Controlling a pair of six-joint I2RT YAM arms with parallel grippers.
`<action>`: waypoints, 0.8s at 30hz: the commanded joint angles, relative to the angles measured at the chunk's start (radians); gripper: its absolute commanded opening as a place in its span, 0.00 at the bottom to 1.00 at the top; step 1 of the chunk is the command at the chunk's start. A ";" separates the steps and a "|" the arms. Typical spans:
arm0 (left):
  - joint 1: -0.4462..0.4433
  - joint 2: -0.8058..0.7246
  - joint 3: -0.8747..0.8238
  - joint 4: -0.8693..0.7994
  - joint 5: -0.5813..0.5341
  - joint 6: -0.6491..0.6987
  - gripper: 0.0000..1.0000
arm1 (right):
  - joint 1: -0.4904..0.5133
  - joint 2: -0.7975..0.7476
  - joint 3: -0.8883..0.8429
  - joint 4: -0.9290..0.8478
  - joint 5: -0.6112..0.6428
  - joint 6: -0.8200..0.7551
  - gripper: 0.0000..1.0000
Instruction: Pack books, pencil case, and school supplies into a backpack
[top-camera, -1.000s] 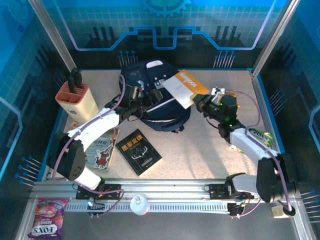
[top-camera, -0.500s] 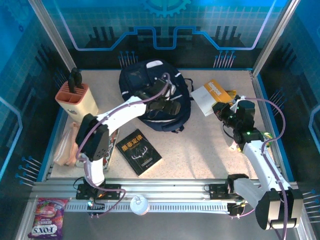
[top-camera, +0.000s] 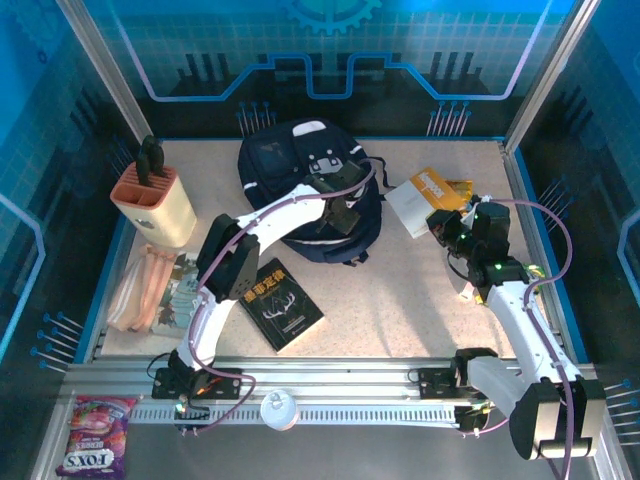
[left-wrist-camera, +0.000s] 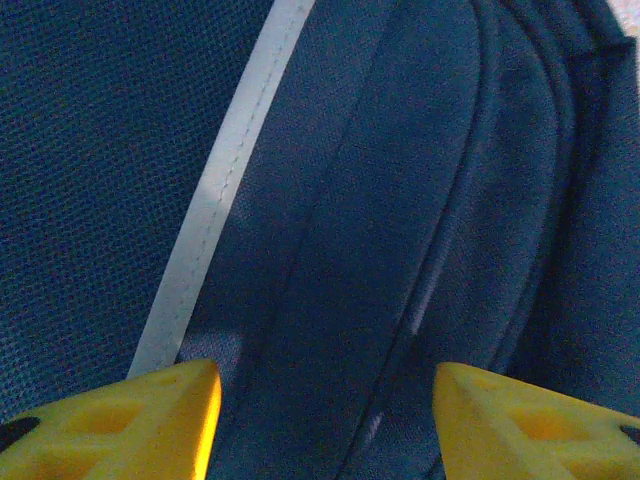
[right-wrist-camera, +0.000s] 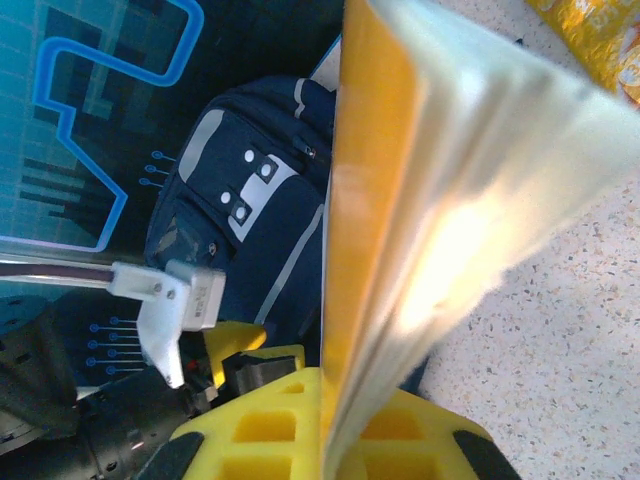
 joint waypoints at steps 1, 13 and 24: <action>-0.009 0.042 0.056 -0.088 -0.038 0.036 0.59 | -0.014 -0.012 -0.004 0.000 0.001 -0.011 0.00; -0.039 0.065 0.135 -0.136 -0.216 0.035 0.22 | -0.016 -0.012 -0.001 -0.004 0.007 -0.012 0.00; -0.060 -0.164 0.040 0.016 -0.235 0.001 0.00 | -0.045 -0.082 0.025 -0.148 0.085 -0.077 0.00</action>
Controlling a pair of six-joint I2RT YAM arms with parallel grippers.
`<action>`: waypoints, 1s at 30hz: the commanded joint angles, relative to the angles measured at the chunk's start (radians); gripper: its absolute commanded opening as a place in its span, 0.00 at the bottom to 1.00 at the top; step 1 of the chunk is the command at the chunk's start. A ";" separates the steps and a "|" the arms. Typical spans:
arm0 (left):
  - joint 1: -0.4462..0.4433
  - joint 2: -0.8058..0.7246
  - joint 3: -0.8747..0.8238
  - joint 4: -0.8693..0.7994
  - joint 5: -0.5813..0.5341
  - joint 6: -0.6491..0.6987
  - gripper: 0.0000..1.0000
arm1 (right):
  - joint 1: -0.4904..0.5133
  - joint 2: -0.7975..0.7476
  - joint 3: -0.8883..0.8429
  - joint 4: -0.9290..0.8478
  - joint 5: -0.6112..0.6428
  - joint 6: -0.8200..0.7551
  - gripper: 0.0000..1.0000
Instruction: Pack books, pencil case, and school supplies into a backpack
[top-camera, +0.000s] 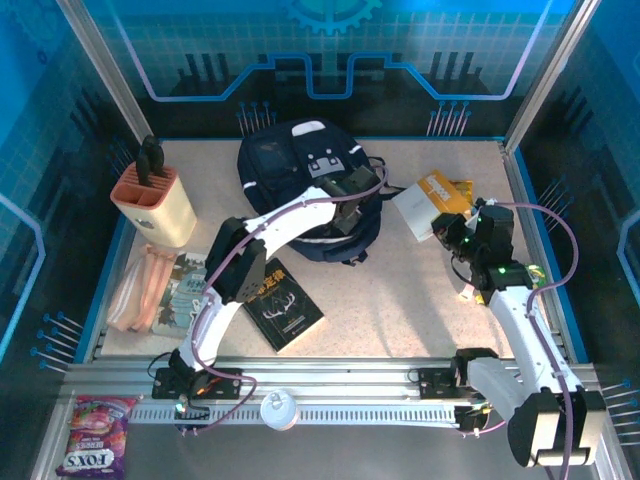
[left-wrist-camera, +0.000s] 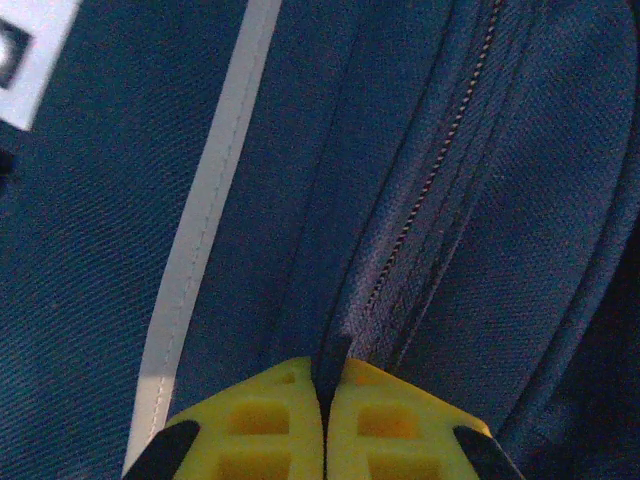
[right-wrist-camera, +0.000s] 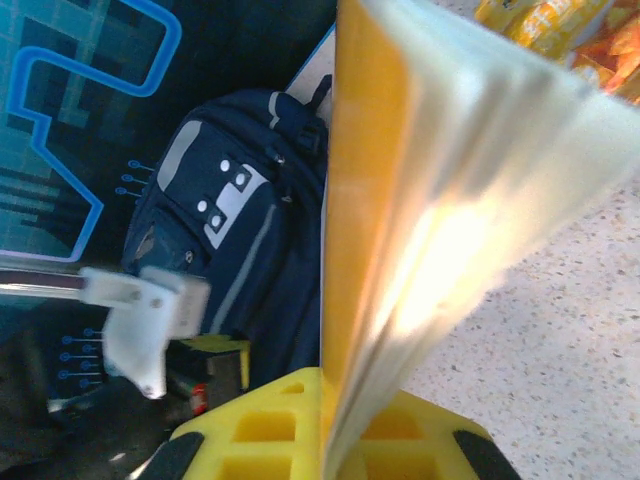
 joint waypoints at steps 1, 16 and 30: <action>-0.004 -0.190 -0.040 0.117 -0.029 -0.039 0.00 | -0.026 -0.041 0.021 -0.073 0.048 -0.040 0.00; -0.002 -0.284 -0.051 0.296 0.028 -0.094 0.00 | 0.040 -0.010 -0.052 0.114 -0.191 0.111 0.00; 0.012 -0.324 -0.050 0.312 0.062 -0.143 0.00 | 0.307 0.368 0.015 0.541 -0.130 0.281 0.00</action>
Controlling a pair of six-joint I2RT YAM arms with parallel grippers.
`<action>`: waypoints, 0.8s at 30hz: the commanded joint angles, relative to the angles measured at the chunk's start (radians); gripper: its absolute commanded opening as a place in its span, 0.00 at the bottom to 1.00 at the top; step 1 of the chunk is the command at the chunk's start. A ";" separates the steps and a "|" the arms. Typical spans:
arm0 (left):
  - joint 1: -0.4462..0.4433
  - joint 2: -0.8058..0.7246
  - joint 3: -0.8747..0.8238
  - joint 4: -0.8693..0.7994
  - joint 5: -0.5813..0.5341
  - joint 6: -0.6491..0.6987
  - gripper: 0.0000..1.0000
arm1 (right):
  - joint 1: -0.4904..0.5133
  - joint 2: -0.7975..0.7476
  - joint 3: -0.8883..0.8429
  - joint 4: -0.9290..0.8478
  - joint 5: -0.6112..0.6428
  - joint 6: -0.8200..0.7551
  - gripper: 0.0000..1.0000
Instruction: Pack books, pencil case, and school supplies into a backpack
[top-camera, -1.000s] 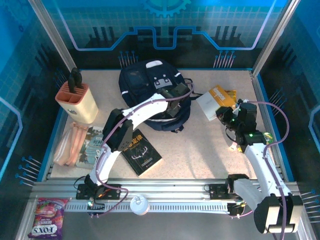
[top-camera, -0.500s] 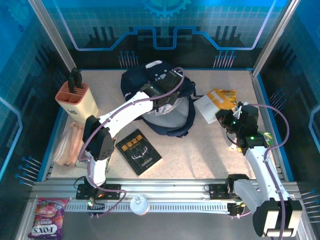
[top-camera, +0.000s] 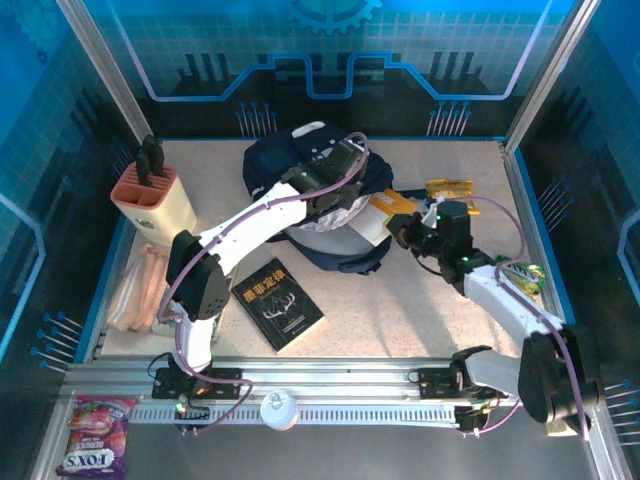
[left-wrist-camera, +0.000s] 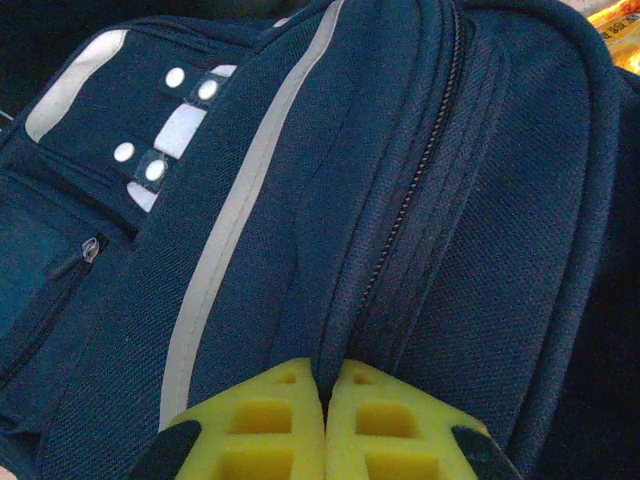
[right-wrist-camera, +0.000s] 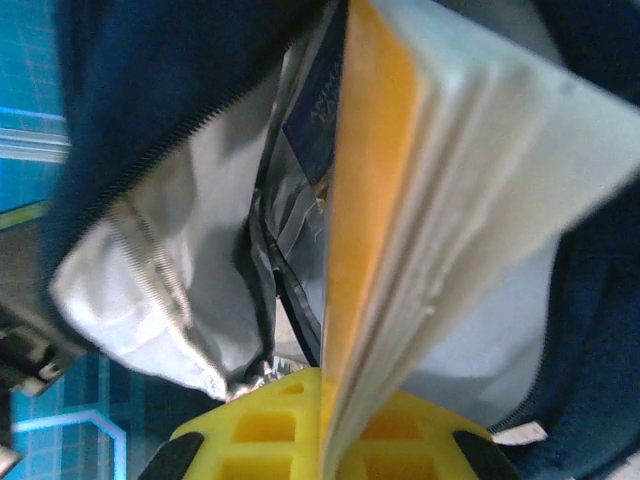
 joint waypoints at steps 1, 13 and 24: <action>0.013 -0.074 0.040 0.118 0.027 -0.054 0.00 | 0.060 0.108 0.072 0.151 0.060 0.057 0.00; 0.064 -0.128 -0.027 0.142 0.115 -0.132 0.00 | 0.181 0.583 0.335 0.222 0.286 0.211 0.00; 0.123 -0.164 -0.081 0.146 0.181 -0.188 0.00 | 0.201 0.780 0.529 0.198 0.104 0.192 0.27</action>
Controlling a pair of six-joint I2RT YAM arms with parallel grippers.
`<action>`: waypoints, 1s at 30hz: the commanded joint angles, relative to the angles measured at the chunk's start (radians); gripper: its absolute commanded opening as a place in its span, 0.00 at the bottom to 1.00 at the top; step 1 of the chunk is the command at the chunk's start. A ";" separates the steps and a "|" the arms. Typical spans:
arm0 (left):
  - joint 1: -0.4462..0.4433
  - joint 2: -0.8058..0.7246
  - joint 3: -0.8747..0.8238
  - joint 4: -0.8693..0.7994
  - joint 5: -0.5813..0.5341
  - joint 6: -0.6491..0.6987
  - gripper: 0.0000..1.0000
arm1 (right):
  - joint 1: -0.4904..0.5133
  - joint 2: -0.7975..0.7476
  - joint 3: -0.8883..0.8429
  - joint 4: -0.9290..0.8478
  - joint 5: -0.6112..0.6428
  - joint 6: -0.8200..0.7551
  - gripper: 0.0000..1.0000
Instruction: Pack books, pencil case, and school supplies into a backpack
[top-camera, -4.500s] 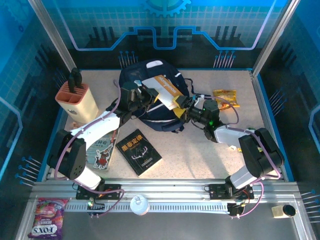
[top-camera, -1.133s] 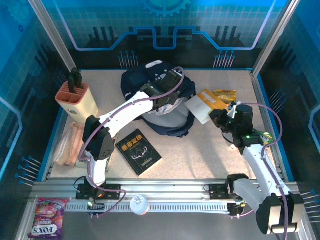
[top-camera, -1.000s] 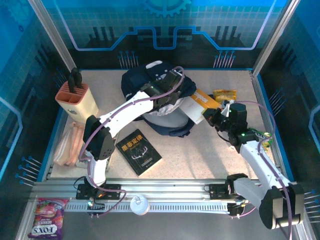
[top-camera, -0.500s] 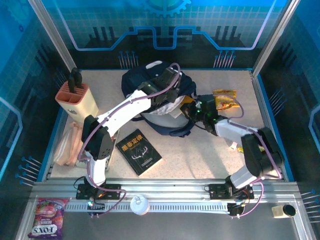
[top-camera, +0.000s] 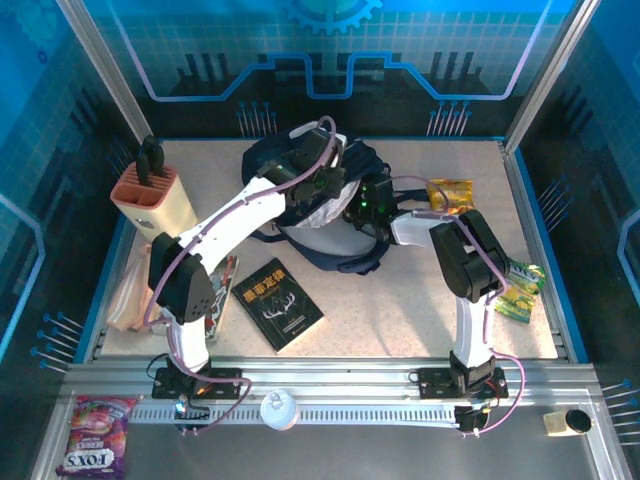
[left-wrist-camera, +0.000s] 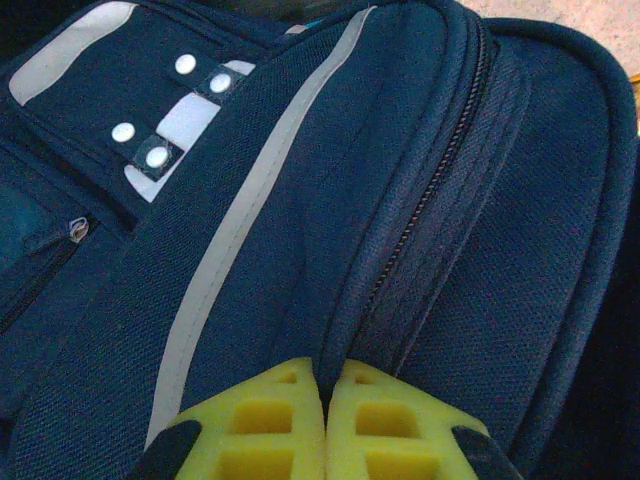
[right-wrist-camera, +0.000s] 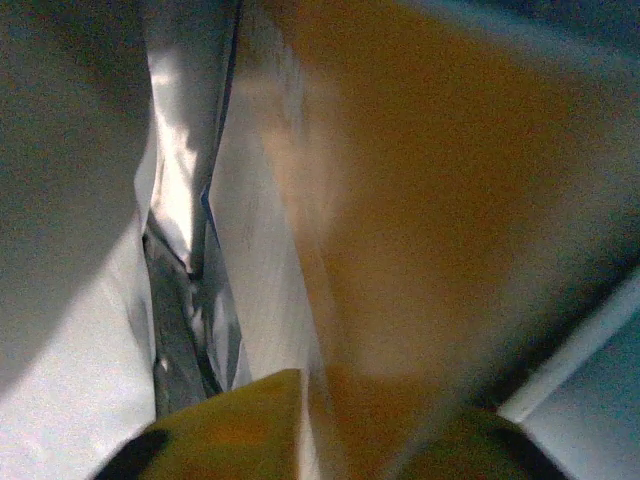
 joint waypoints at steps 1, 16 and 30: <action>0.023 -0.076 -0.004 0.088 0.018 -0.054 0.00 | 0.015 -0.014 0.006 -0.029 -0.065 -0.024 0.36; 0.050 -0.028 -0.055 0.071 0.161 -0.105 0.00 | -0.130 -0.475 -0.400 -0.181 -0.115 -0.202 0.70; 0.091 -0.197 -0.381 0.086 0.344 -0.346 0.70 | -0.135 -0.782 -0.294 -0.660 0.291 -0.616 0.77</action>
